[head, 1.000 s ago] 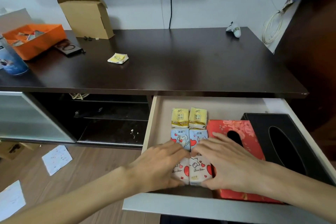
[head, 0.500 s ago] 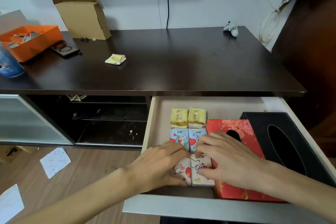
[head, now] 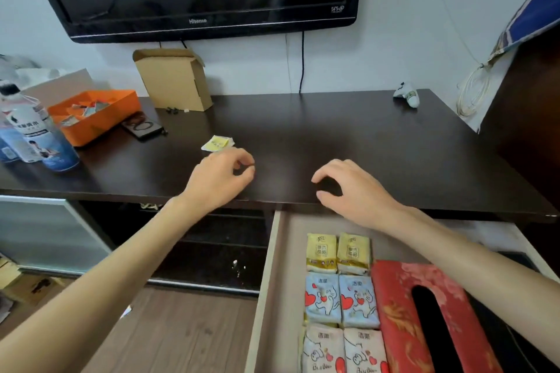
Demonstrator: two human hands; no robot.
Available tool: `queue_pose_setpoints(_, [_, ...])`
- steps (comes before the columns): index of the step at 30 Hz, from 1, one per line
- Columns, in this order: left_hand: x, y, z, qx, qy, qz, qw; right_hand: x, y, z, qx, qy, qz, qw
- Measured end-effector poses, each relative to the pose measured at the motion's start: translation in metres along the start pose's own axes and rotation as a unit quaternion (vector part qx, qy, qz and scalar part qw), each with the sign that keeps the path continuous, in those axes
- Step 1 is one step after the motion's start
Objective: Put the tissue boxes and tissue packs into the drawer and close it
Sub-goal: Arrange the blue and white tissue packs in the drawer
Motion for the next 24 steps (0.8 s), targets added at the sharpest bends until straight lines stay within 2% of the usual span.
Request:
queue_pose_setpoints(2, [0.004,0.037,0.036,-0.057,-0.004,0.047,0.997,0.011,-0.007,0.025,0.012,0.010,-0.011,1.000])
queue_pose_setpoints(6, [0.034,0.103,0.075,-0.192,0.130,0.112,0.966,0.034,-0.025,0.052,0.037,0.026,-0.031,0.999])
queue_pose_setpoints(8, [0.051,0.116,0.079,-0.214,0.176,0.129,0.952,0.040,-0.033,0.058,0.041,0.020,-0.029,0.999])
queue_pose_setpoints(11, [0.062,0.105,0.082,-0.163,0.137,0.123,0.969,0.041,-0.041,0.062,0.035,0.013,-0.018,0.999])
queue_pose_setpoints(14, [0.070,0.067,0.069,-0.039,0.117,0.065,0.990,0.035,-0.045,0.064,0.022,0.016,-0.004,1.000])
queue_pose_setpoints(19, [0.080,-0.009,0.028,0.108,0.110,-0.018,0.988,0.027,-0.042,0.063,-0.020,0.062,0.014,0.998])
queue_pose_setpoints(24, [0.083,-0.050,0.003,0.147,0.079,-0.029,0.986,0.027,-0.039,0.050,-0.036,0.108,0.034,0.993])
Point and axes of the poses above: each hand's wrist, its own z-axis towards the middle knuckle, its own x-axis out of the palm, y = z × x, the point moved 6 cm from there along z, towards the middle knuckle, and after that the axes turned 4 degrees about z, right-handed, at the moved point
